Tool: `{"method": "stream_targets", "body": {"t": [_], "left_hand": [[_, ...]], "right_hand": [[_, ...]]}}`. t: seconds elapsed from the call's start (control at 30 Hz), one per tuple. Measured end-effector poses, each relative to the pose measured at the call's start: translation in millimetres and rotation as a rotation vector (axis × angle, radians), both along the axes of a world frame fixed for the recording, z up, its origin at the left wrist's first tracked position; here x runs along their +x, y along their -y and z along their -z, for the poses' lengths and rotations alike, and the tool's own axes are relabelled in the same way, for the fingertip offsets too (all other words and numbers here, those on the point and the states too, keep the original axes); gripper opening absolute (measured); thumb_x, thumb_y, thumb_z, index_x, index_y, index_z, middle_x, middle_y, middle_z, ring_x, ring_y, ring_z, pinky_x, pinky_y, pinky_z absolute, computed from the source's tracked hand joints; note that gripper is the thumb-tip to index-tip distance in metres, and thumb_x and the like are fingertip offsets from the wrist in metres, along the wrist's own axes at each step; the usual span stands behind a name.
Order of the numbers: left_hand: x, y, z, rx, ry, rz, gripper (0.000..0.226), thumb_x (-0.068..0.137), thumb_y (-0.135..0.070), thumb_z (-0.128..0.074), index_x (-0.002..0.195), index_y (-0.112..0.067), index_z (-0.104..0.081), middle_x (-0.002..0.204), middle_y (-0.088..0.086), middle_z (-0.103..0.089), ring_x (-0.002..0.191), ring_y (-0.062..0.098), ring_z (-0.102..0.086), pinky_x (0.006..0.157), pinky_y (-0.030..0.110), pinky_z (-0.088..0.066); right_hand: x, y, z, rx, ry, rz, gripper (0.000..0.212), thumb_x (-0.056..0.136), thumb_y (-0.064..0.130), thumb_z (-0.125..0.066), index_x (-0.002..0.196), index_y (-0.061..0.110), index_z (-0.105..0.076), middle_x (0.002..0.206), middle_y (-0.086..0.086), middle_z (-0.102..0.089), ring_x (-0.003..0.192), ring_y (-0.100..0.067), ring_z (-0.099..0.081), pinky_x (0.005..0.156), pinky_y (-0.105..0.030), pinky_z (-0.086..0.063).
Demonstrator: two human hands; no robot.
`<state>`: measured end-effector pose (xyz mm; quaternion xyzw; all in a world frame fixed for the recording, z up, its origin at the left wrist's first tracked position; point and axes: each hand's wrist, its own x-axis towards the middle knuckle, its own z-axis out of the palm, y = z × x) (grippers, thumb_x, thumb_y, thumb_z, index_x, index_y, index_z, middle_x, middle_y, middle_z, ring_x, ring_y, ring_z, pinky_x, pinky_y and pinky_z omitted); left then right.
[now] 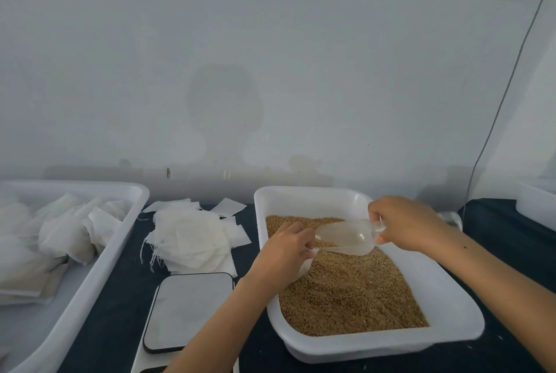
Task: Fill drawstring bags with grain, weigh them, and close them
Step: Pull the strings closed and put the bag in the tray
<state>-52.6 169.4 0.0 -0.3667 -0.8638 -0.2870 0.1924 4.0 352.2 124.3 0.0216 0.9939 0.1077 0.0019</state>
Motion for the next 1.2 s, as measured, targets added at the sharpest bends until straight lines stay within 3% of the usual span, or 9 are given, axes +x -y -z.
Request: {"method": "stream_targets", "body": {"t": [0.13,0.27,0.4,0.53,0.63,0.9,1.0,1.1,1.2], "left_hand": [[-1.8,-0.6,0.9,0.044,0.047,-0.042,0.015,0.094,-0.015,-0.053,0.085,-0.017,-0.042,0.089,-0.003,-0.05,0.082,0.012,-0.041,0.068,0.019,-0.028],[-3.2,-1.7,0.8,0.124,0.12,-0.078,0.019,0.094,-0.012,-0.052,0.082,-0.016,-0.038,0.08,-0.003,-0.046,0.069,0.014,-0.039,0.058,0.023,-0.029],[-2.1,1.2,-1.1,0.204,0.154,-0.055,0.012,0.096,-0.011,-0.047,0.087,-0.013,-0.039,0.082,0.003,-0.051,0.073,0.021,-0.046,0.062,0.028,-0.036],[1.7,7.8,-9.7,0.403,0.288,-0.039,0.011,0.098,-0.014,-0.045,0.087,-0.015,-0.042,0.069,-0.005,-0.041,0.061,0.007,-0.034,0.055,0.022,-0.026],[6.5,16.8,-24.5,0.58,0.328,-0.026,0.019,0.097,-0.015,-0.048,0.08,-0.022,-0.044,0.075,0.016,-0.049,0.062,0.012,-0.036,0.058,0.025,-0.027],[16.3,83.5,-57.1,0.734,0.291,-0.02,0.015,0.091,-0.015,-0.059,0.079,-0.023,-0.054,0.087,0.01,-0.063,0.065,0.014,-0.05,0.059,0.018,-0.036],[24.1,110.7,-51.8,0.726,0.306,-0.018,0.019,0.088,-0.009,-0.063,0.078,-0.024,-0.056,0.087,-0.004,-0.064,0.068,0.01,-0.053,0.066,0.015,-0.038],[32.2,132.8,-36.6,0.744,0.349,-0.048,0.018,0.085,-0.006,-0.066,0.078,-0.021,-0.059,0.094,-0.004,-0.066,0.081,0.018,-0.06,0.077,0.025,-0.044],[39.8,150.9,-20.6,0.784,0.362,-0.057,0.011,0.084,-0.004,-0.066,0.082,-0.014,-0.061,0.092,-0.004,-0.066,0.074,0.019,-0.059,0.072,0.027,-0.046]], "right_hand": [[8.1,-14.8,21.2,-0.32,0.158,0.087,0.025,0.091,0.018,-0.059,0.076,0.016,-0.04,0.077,0.001,-0.047,0.061,-0.007,-0.041,0.052,-0.017,-0.029],[8.6,-23.0,38.1,-0.473,0.187,0.163,0.025,0.094,0.016,-0.054,0.074,0.016,-0.041,0.079,0.0,-0.055,0.071,-0.007,-0.056,0.058,-0.017,-0.042],[-4.4,-18.6,63.9,-0.419,0.105,0.22,0.009,0.096,0.015,-0.05,0.092,0.011,-0.044,0.073,0.001,-0.046,0.058,-0.007,-0.045,0.05,-0.017,-0.034],[-19.0,-14.8,100.7,-0.339,0.081,0.284,0.044,0.097,0.009,-0.045,0.138,0.0,-0.03,0.118,-0.01,-0.053,0.093,-0.017,-0.057,0.058,-0.018,-0.039],[-24.0,-14.3,121.8,-0.257,0.087,0.243,0.015,0.098,0.011,-0.042,0.109,0.012,-0.053,0.114,-0.005,-0.055,0.104,-0.019,-0.057,0.075,-0.022,-0.043],[-19.7,10.8,109.4,-0.101,-0.034,0.281,0.037,0.095,0.021,-0.047,0.13,0.01,-0.042,0.13,-0.007,-0.046,0.115,-0.024,-0.047,0.091,-0.033,-0.041],[-15.0,50.7,84.9,-0.523,-0.278,-0.014,0.035,0.096,0.034,-0.047,0.127,0.017,-0.045,0.125,0.002,-0.049,0.106,-0.01,-0.049,0.09,-0.024,-0.04],[0.2,111.1,65.0,-1.283,-0.033,-0.243,0.039,0.087,0.039,-0.061,0.123,0.029,-0.05,0.116,0.013,-0.059,0.1,0.001,-0.059,0.087,-0.02,-0.047],[2.6,162.7,74.8,-1.44,0.067,-0.269,0.046,0.079,0.029,-0.074,0.12,0.02,-0.055,0.109,-0.002,-0.067,0.1,-0.016,-0.065,0.091,-0.033,-0.051]]}}
